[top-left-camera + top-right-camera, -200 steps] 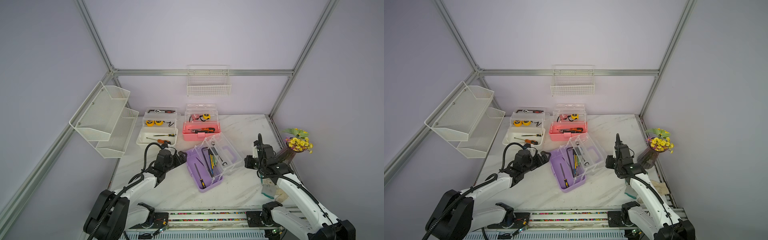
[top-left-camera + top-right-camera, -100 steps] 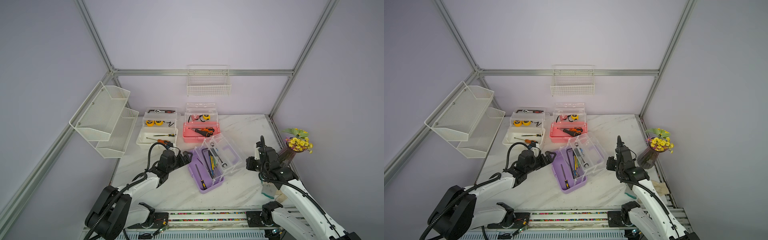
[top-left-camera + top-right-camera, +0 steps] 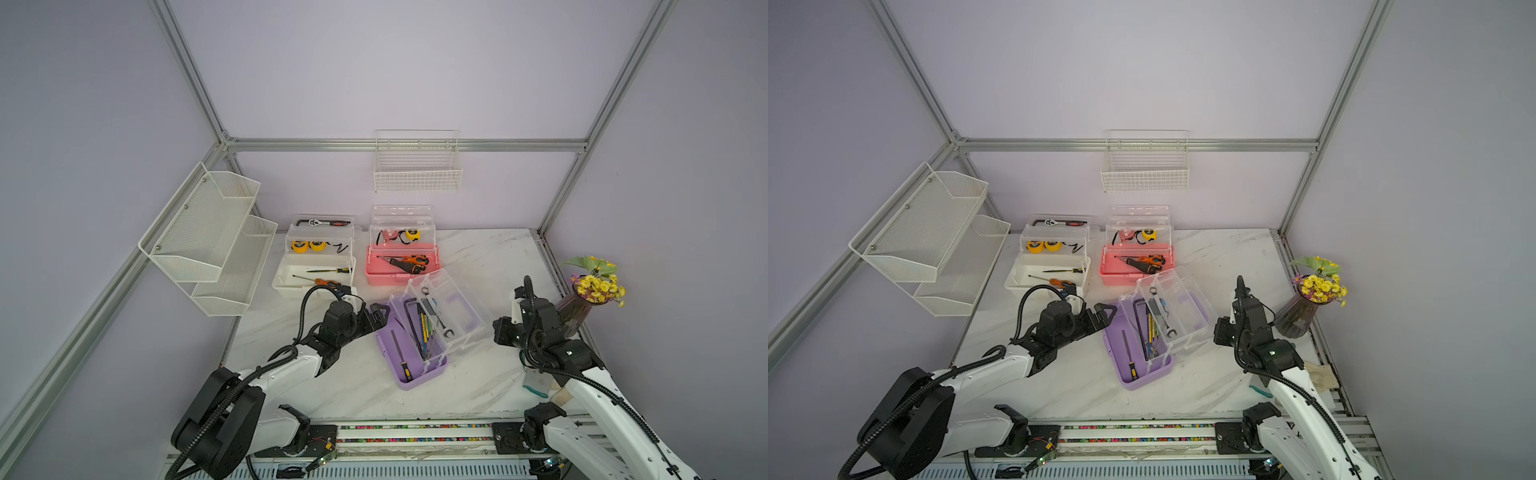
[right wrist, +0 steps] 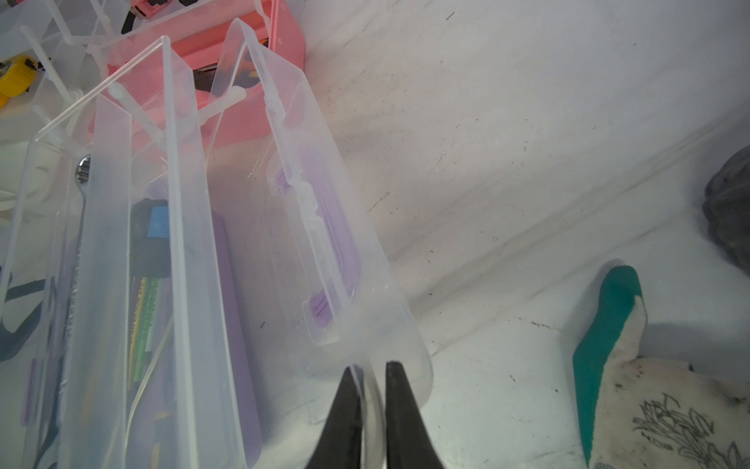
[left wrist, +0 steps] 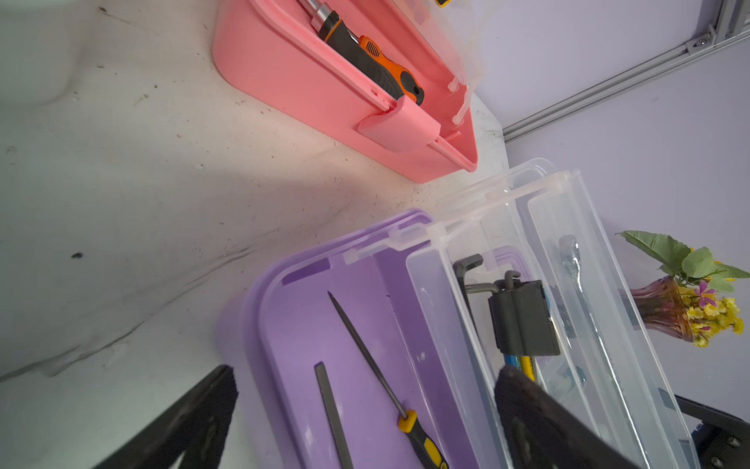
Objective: Close toolboxes
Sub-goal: Close the toolbox lid.
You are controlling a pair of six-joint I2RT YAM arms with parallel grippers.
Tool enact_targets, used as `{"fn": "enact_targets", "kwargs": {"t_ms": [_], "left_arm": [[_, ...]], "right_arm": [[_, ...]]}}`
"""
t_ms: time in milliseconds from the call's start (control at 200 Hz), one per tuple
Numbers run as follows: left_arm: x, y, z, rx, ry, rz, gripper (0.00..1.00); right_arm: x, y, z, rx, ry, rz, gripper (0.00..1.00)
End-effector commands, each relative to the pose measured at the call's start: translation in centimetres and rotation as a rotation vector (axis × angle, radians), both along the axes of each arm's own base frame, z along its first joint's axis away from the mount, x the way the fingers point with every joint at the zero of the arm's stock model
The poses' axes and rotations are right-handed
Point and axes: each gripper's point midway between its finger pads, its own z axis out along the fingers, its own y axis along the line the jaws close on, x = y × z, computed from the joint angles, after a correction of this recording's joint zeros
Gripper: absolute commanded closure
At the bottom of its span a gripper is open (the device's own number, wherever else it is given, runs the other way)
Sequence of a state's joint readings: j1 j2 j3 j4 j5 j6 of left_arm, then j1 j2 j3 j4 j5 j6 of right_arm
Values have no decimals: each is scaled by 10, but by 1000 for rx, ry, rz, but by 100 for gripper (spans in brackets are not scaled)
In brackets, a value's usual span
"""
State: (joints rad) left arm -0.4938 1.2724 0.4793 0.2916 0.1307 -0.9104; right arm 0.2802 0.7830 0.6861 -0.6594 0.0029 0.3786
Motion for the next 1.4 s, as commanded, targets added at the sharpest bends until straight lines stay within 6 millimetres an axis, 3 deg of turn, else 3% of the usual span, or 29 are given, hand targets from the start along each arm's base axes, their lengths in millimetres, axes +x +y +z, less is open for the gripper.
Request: {"fn": "enact_targets", "kwargs": {"t_ms": [0, 265, 310, 615, 965, 1395], "left_arm": [[2, 2, -3, -22, -25, 34, 0], [0, 0, -4, -42, -45, 40, 0], [-1, -2, -5, -43, -46, 35, 0], [2, -11, -1, -70, -81, 39, 0], [9, -11, 5, -77, -123, 65, 0], [-5, 6, -9, -60, -99, 107, 0]], "right_arm": [[15, 24, 61, 78, -222, 109, 90], [21, 34, 77, 72, -280, 170, 90], [25, 37, 88, 79, -321, 177, 90], [26, 68, 116, 50, -409, 278, 90], [22, 112, 108, -21, -437, 424, 89], [-10, 165, 87, -173, -441, 555, 88]]}}
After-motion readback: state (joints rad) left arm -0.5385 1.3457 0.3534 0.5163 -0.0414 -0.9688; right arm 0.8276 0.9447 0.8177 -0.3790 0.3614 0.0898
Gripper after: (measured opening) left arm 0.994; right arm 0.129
